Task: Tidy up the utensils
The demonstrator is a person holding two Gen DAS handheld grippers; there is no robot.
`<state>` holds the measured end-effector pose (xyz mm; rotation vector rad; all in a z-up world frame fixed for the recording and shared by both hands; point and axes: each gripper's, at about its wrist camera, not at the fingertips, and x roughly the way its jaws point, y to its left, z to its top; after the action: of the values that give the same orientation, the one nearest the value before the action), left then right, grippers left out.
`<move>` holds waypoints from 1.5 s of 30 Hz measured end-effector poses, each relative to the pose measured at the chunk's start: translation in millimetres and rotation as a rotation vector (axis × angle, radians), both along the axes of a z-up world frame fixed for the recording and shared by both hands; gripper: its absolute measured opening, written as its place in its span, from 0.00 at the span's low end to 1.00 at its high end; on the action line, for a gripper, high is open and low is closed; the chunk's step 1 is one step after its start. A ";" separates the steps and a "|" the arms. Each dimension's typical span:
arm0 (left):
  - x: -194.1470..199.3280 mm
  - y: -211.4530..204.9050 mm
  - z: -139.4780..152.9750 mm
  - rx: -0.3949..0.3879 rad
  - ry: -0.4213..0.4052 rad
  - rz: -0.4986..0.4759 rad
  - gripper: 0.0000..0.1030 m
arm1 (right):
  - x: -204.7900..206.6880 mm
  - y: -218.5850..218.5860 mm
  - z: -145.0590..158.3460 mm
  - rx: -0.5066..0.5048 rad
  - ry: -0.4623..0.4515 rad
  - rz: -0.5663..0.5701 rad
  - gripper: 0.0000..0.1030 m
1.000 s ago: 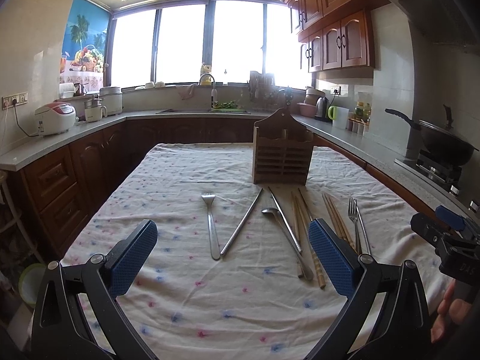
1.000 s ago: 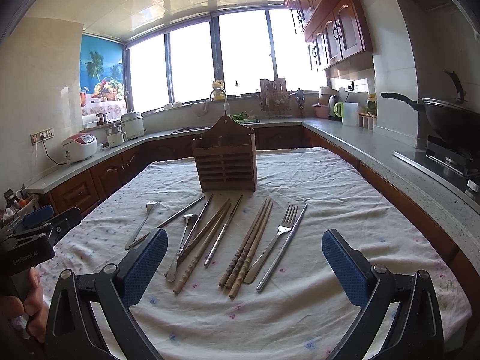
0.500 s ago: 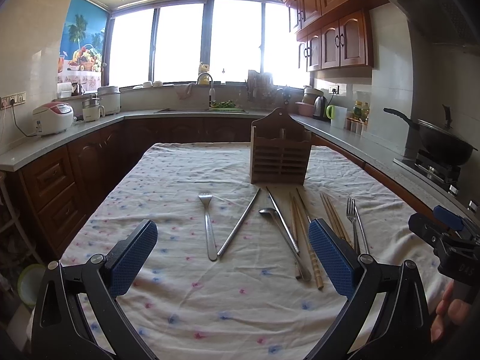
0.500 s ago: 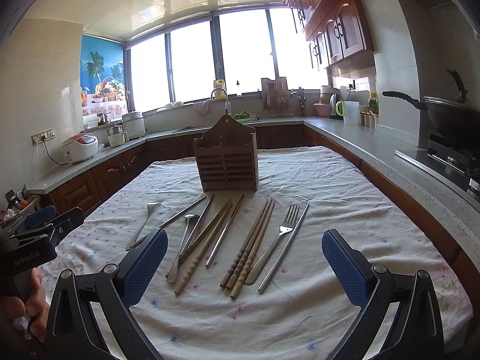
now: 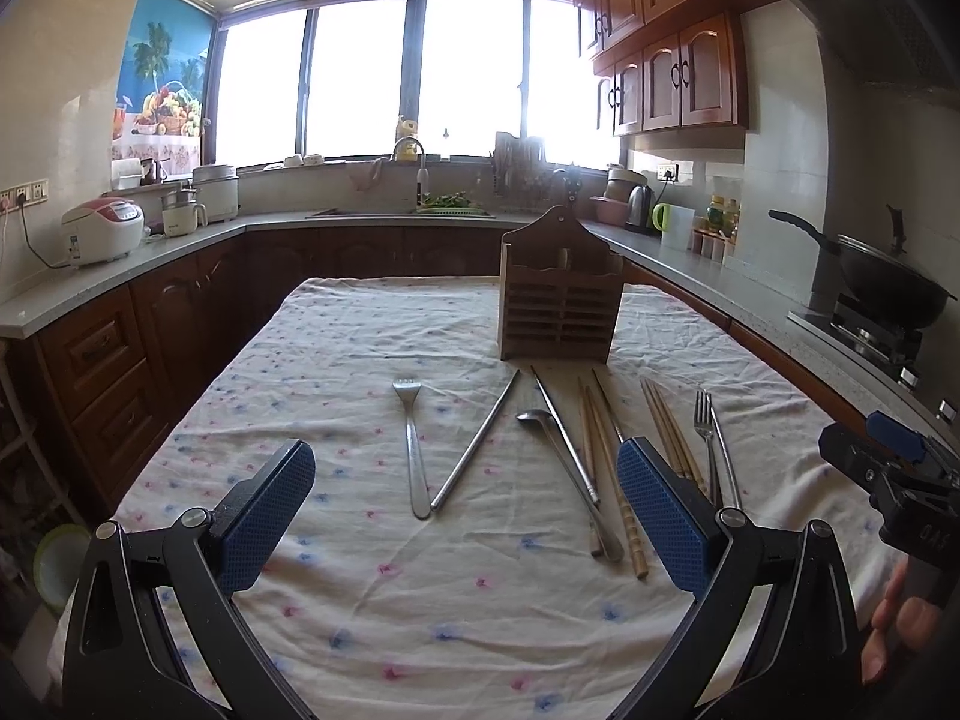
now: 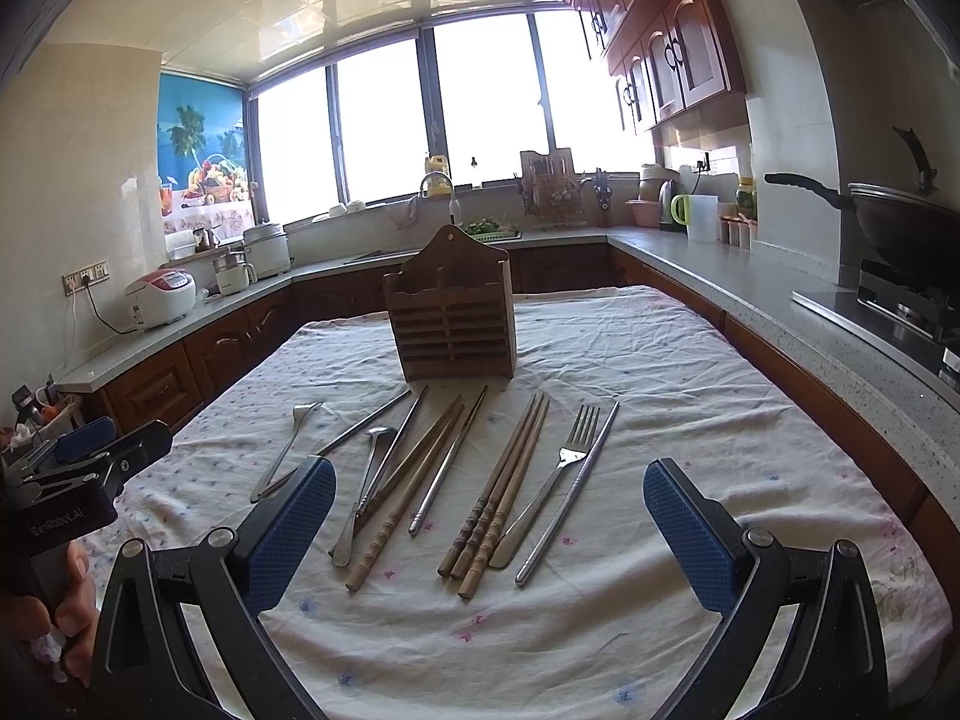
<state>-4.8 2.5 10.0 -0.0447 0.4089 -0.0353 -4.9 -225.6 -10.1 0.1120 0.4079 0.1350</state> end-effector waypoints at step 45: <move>213.1 -40.4 -65.2 -0.118 0.575 -0.228 0.50 | 220.2 -71.6 -62.3 0.100 0.489 0.068 0.39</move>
<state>208.4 -37.9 -55.2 -0.1252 0.9859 -0.2761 215.3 -297.3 -72.4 0.2317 0.8935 0.1958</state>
